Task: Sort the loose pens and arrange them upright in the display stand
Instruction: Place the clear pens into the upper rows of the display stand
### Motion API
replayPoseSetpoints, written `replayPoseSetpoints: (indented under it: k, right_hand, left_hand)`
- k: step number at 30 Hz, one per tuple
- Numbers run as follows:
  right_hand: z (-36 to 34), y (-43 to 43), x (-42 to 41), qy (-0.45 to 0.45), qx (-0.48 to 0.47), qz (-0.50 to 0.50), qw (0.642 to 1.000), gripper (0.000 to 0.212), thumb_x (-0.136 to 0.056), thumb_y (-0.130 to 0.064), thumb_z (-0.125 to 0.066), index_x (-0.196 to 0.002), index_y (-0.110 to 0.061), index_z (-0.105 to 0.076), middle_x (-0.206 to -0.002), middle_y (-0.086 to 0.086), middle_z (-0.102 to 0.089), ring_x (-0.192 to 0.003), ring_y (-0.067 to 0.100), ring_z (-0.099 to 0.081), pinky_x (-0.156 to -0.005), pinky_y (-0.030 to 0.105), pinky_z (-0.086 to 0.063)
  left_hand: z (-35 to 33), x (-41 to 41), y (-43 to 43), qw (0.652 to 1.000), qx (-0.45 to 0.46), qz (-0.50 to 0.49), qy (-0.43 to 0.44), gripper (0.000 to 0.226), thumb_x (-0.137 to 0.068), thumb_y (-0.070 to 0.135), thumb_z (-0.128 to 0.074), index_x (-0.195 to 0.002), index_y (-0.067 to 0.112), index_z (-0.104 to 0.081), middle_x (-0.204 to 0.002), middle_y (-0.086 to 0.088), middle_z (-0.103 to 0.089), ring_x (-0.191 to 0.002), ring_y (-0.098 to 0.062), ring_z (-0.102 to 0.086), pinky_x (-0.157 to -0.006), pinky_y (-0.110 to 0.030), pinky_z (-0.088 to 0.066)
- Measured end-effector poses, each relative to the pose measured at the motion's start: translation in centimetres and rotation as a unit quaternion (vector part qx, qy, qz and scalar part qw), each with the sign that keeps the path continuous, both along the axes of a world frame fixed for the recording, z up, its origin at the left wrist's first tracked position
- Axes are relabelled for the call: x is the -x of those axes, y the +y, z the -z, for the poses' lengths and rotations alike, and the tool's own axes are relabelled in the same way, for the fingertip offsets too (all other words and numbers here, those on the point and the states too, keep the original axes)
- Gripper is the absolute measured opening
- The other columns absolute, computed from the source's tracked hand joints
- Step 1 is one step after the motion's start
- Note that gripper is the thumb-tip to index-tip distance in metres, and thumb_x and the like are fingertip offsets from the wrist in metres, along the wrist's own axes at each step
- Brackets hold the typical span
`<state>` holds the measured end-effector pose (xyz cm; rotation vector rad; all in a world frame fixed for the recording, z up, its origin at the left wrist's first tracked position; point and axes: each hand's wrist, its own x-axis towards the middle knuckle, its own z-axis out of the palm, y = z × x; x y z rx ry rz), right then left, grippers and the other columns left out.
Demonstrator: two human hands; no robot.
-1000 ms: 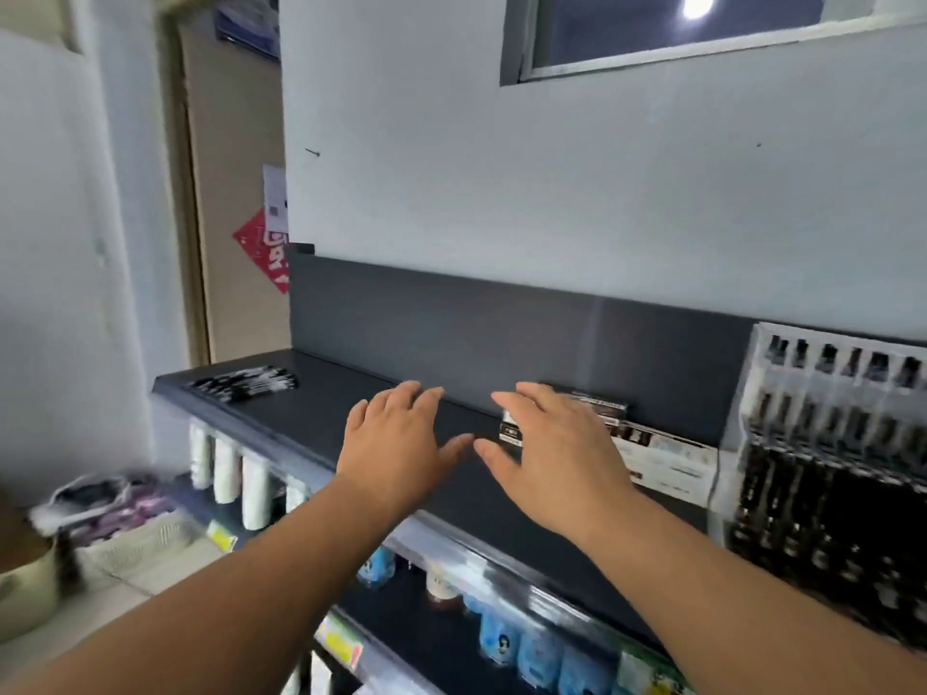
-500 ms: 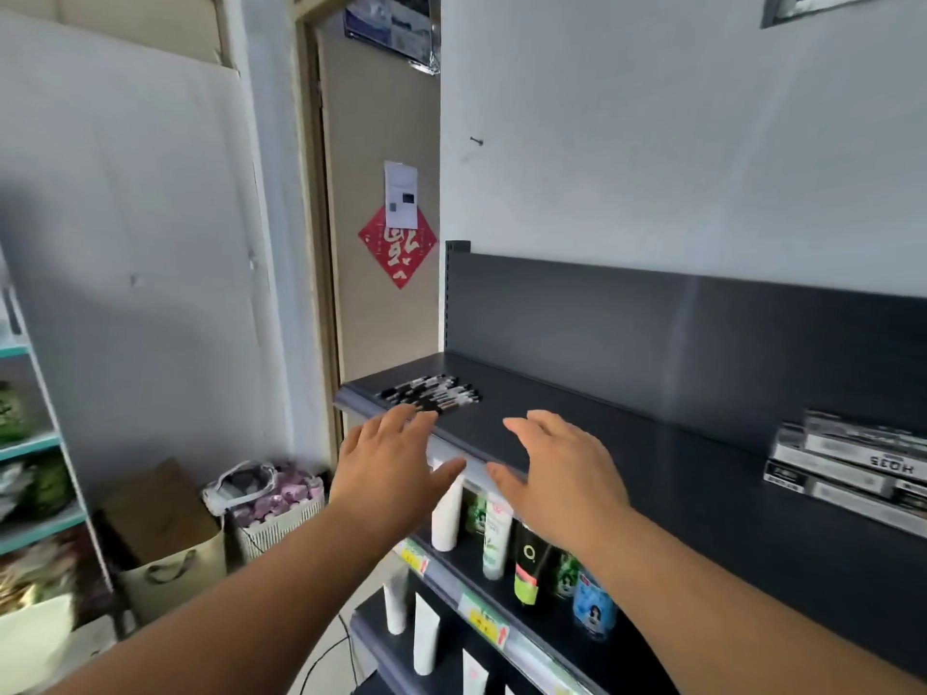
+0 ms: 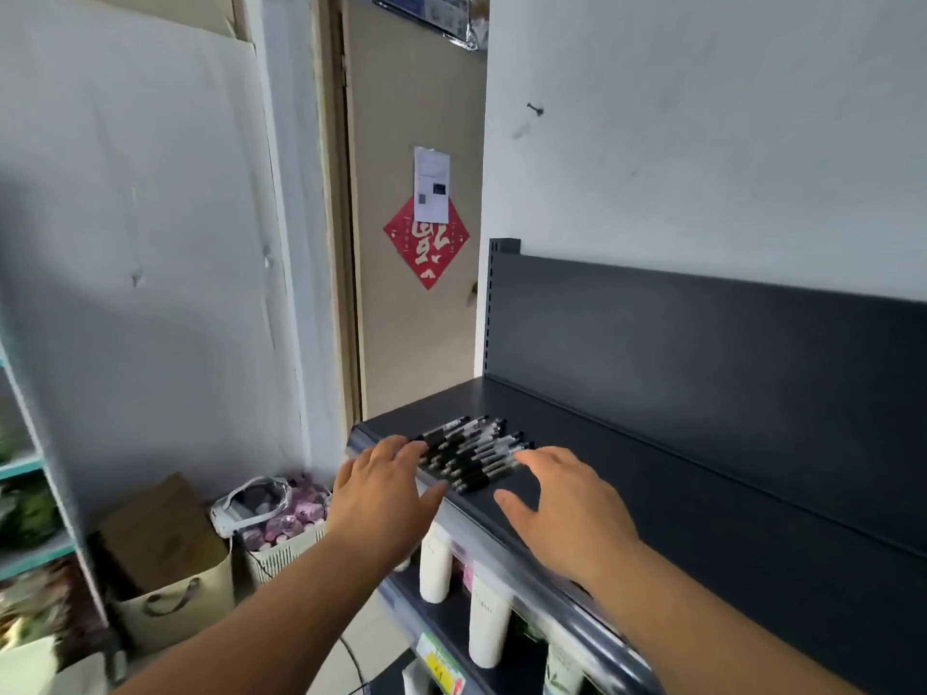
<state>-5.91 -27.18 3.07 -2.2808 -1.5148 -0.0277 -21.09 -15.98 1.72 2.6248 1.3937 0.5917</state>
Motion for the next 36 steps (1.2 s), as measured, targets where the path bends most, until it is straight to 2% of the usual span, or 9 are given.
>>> replayPoseSetpoints:
  k: [8,13,17,19,21,25,30,33,36]
  right_hand:
    - [2.1,6.6,-1.8,0.074,0.065,0.071,0.993,0.056,-0.090,-0.060,-0.049,-0.138,-0.033,-0.043,-0.141,-0.008,-0.040,-0.122,0.016,-0.049,-0.097,0.034,-0.046]
    - [2.3,10.0,-1.8,0.092,0.077,0.166,0.979,0.063,-0.087,-0.067,-0.046,-0.139,-0.031,-0.039,-0.137,-0.003,-0.039,-0.112,0.019,-0.054,-0.089,0.035,-0.050]
    - [2.7,12.3,-0.9,0.088,0.081,0.224,0.967,0.068,-0.086,-0.066,-0.050,-0.142,-0.030,-0.034,-0.139,0.000,-0.036,-0.118,0.023,-0.051,-0.092,0.037,-0.048]
    - [2.9,13.1,-0.6,0.093,0.076,0.241,0.963,0.068,-0.087,-0.060,-0.054,-0.143,-0.028,-0.032,-0.141,0.001,-0.035,-0.120,0.023,-0.049,-0.093,0.036,-0.048]
    - [2.8,13.5,-0.2,0.115,0.061,0.253,0.959,0.066,-0.087,-0.052,-0.059,-0.143,-0.026,-0.034,-0.141,0.002,-0.037,-0.118,0.022,-0.051,-0.091,0.032,-0.048]
    - [2.5,13.8,0.3,0.157,0.020,0.285,0.945,0.071,-0.085,-0.039,-0.068,-0.143,-0.022,-0.031,-0.136,0.004,-0.040,-0.117,0.021,-0.050,-0.089,0.027,-0.046]
    - [2.4,14.6,0.6,0.193,-0.001,0.324,0.926,0.091,-0.077,-0.040,-0.076,-0.146,-0.016,-0.022,-0.132,0.007,-0.045,-0.112,0.021,-0.049,-0.082,0.025,-0.046]
    - [2.1,15.2,0.5,0.211,0.009,0.337,0.918,0.099,-0.075,-0.036,-0.077,-0.149,-0.016,-0.014,-0.130,0.009,-0.044,-0.104,0.022,-0.055,-0.081,0.031,-0.053]
    - [1.8,15.6,0.5,0.226,0.015,0.343,0.912,0.092,-0.076,-0.029,-0.076,-0.146,-0.013,-0.018,-0.115,0.006,-0.047,-0.094,0.020,-0.060,-0.075,0.031,-0.056]
  left_hand:
    - [0.9,-4.2,11.2,0.994,0.098,0.033,-0.045,0.055,-0.093,0.046,-0.052,-0.142,0.023,-0.041,-0.145,-0.001,-0.044,-0.129,-0.022,-0.045,-0.107,-0.041,-0.038]
    - [1.7,-7.4,17.1,0.981,0.158,0.112,0.035,0.062,-0.090,0.058,-0.049,-0.136,0.015,-0.048,-0.134,-0.006,-0.056,-0.121,-0.023,-0.054,-0.098,-0.032,-0.044]
    - [1.7,-8.7,19.4,0.965,0.168,0.188,0.067,0.043,-0.087,0.056,-0.055,-0.091,0.015,-0.067,-0.092,-0.005,-0.069,-0.093,-0.021,-0.064,-0.075,-0.026,-0.045]
    - [1.9,-8.9,20.2,0.959,0.167,0.218,0.070,0.040,-0.086,0.050,-0.060,-0.066,0.015,-0.061,-0.063,-0.004,-0.057,-0.068,-0.019,-0.059,-0.058,-0.025,-0.039]
    - [2.1,-9.2,20.8,0.953,0.182,0.233,0.067,0.041,-0.084,0.045,-0.062,-0.059,0.015,-0.053,-0.053,-0.003,-0.045,-0.054,-0.017,-0.047,-0.052,-0.026,-0.033]
    - [2.4,-9.9,21.3,0.944,0.216,0.245,0.046,0.037,-0.078,0.040,-0.066,-0.058,0.014,-0.049,-0.049,-0.001,-0.041,-0.053,-0.019,-0.043,-0.056,-0.025,-0.036]
    - [3.1,-10.6,21.5,0.937,0.222,0.270,0.025,0.021,-0.076,0.036,-0.067,-0.063,0.020,-0.063,-0.059,-0.001,-0.057,-0.058,-0.017,-0.053,-0.065,-0.029,-0.051]
    - [3.3,-10.5,21.9,0.934,0.208,0.291,0.020,0.023,-0.079,0.037,-0.068,-0.064,0.019,-0.064,-0.060,-0.005,-0.055,-0.058,-0.017,-0.051,-0.059,-0.026,-0.045]
    - [3.3,-10.3,21.9,0.932,0.207,0.296,0.023,0.029,-0.081,0.036,-0.067,-0.060,0.017,-0.059,-0.054,-0.004,-0.046,-0.053,-0.017,-0.044,-0.054,-0.025,-0.037]
